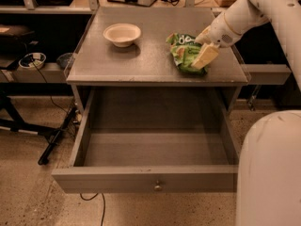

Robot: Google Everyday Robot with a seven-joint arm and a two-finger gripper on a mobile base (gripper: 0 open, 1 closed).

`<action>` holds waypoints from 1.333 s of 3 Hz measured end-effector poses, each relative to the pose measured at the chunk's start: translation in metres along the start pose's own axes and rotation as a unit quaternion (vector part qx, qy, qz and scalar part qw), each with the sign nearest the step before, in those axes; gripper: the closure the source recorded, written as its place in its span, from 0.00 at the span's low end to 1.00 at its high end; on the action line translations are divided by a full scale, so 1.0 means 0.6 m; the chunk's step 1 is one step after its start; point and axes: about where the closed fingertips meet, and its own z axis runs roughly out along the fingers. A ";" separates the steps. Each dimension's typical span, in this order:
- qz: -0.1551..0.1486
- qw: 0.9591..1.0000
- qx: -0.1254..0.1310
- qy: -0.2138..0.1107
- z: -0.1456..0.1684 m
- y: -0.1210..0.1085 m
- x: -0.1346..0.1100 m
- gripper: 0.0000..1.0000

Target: Place green rice chip bag into top drawer

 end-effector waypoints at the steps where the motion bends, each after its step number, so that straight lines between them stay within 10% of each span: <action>1: 0.000 1.000 0.000 0.000 0.000 0.000 0.000 0.94; 4: -0.029 0.999 -0.011 -0.030 -0.007 0.012 -0.026 1.00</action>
Offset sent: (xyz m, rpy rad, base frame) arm 0.0000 0.0000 0.0000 0.0000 0.0000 0.0000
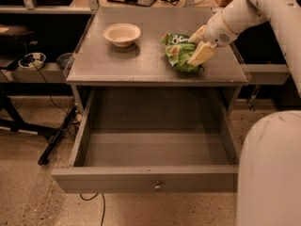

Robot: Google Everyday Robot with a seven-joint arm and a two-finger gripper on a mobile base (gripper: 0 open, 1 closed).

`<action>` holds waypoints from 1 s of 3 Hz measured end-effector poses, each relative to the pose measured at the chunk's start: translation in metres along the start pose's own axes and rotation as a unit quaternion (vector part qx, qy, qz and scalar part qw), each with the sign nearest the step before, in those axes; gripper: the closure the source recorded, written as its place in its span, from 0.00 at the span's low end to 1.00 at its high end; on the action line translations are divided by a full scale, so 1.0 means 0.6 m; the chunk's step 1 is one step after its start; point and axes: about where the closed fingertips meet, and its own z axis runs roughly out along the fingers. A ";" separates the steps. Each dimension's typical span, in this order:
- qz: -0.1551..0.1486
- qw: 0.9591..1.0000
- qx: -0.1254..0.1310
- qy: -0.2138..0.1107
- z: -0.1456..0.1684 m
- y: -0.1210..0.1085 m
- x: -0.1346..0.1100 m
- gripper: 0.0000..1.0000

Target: Place green rice chip bag into top drawer

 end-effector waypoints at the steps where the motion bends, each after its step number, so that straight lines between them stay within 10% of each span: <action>1: -0.039 0.998 0.003 -0.050 -0.050 0.018 -0.047 1.00; 3: -0.058 0.988 0.024 -0.140 -0.113 0.062 -0.073 1.00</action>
Offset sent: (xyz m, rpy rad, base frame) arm -0.0566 0.0122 0.0832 0.1439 -0.1343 0.1979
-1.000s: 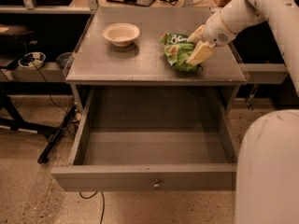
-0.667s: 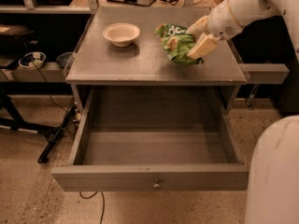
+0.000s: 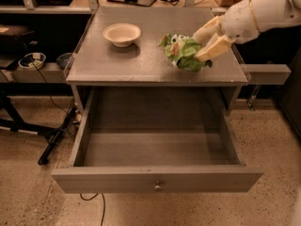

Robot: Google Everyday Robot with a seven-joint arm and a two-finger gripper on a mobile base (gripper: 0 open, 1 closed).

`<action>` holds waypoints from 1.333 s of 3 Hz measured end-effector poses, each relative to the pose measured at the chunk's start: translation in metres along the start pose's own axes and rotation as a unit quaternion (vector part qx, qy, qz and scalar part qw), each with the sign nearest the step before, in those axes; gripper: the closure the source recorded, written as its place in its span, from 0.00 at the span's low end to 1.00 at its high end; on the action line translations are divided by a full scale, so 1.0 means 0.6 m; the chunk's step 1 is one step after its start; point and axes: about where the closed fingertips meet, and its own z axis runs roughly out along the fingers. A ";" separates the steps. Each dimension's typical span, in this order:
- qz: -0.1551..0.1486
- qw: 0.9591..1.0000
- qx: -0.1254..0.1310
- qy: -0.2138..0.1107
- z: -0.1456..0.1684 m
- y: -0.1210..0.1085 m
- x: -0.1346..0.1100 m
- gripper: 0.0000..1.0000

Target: Place green rice chip bag into top drawer

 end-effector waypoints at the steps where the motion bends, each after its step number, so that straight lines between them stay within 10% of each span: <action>1: 0.014 1.000 0.006 -0.019 -0.012 0.035 0.012 1.00; 4: 0.072 0.995 0.073 0.011 -0.089 0.142 0.045 1.00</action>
Offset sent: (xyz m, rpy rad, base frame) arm -0.0724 -0.0447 -0.0300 0.0825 0.0254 -0.1679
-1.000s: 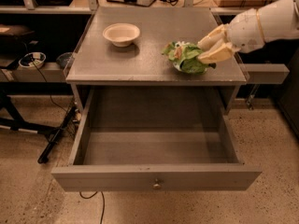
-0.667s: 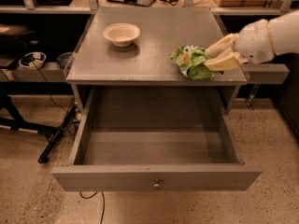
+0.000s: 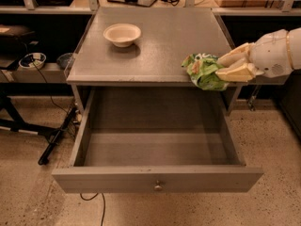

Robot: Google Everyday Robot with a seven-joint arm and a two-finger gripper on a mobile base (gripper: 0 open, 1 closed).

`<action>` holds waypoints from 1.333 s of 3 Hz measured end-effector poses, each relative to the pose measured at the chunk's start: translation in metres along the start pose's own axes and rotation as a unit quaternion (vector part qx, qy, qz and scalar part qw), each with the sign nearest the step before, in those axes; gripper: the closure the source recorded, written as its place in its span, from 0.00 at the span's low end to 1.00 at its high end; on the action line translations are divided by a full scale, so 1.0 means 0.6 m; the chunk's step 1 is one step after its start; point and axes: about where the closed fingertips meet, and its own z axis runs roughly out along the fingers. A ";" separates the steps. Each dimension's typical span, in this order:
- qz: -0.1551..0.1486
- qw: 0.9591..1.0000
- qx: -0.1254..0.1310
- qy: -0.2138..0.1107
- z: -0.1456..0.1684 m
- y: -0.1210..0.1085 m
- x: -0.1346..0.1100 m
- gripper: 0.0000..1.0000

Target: Place green rice chip bag into top drawer

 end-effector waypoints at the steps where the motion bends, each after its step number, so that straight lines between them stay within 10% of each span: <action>1: 0.000 1.000 0.000 0.000 0.000 0.000 0.000 1.00; 3: -0.035 0.999 0.003 -0.014 -0.012 0.050 -0.054 1.00; 4: -0.016 0.998 0.054 -0.008 -0.045 0.133 -0.047 1.00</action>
Offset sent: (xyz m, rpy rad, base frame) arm -0.0134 0.0195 0.0059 -0.0298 -0.0185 0.0820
